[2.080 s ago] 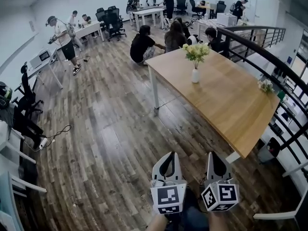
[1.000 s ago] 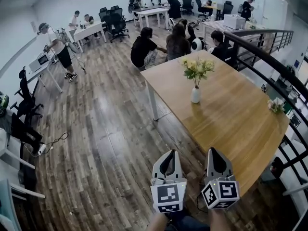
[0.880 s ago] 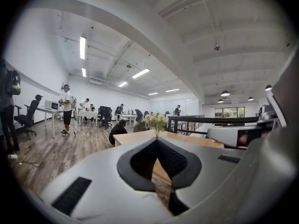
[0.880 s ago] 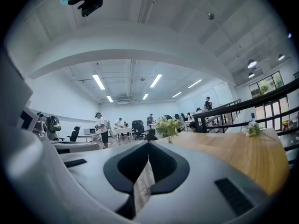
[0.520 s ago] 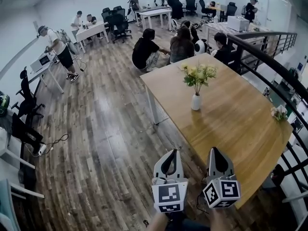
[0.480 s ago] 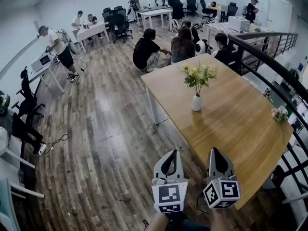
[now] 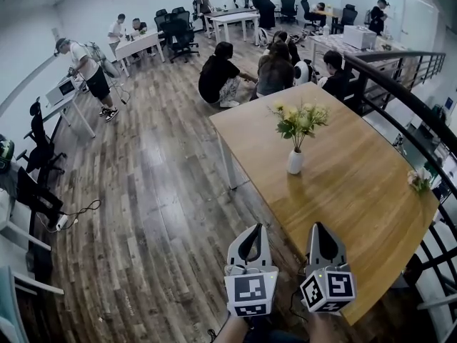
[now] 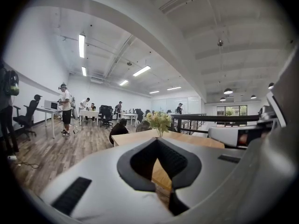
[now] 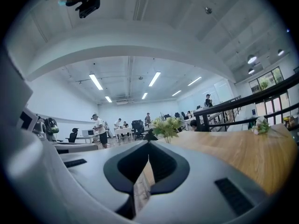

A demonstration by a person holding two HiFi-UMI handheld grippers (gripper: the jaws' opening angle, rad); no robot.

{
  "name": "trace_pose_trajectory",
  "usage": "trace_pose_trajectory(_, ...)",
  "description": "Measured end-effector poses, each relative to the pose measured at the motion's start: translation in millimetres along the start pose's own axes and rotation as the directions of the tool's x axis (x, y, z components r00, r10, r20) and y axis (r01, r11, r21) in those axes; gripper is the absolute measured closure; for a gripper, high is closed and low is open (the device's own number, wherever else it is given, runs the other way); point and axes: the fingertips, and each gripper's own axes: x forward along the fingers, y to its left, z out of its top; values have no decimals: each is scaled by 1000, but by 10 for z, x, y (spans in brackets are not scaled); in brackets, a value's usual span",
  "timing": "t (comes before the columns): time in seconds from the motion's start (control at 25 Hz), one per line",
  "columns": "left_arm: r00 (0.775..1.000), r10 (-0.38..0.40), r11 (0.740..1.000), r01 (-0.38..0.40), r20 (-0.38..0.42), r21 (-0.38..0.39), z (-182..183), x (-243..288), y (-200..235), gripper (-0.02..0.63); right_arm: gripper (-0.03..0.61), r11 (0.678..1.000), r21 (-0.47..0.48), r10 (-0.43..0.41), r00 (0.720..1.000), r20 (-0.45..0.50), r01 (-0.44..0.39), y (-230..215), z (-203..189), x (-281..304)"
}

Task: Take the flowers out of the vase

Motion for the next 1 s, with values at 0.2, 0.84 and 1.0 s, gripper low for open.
trace_pose_trajectory(0.2, 1000, -25, 1000, 25, -2, 0, 10, 316, 53, 588, 577, 1000, 3, -24, 1000, 0, 24, -84, 9, 295)
trace_pose_trajectory(0.84, 994, -109, 994, 109, -27, -3, 121, 1556, 400, 588, 555, 994, -20, -107, 994, -18, 106, -312, 71, 1477)
trace_pose_trajectory(1.0, 991, -126, 992, 126, -45, -9, 116, 1822, 490, 588, 555, 991, -32, -131, 991, -39, 130, -382, 45, 1745)
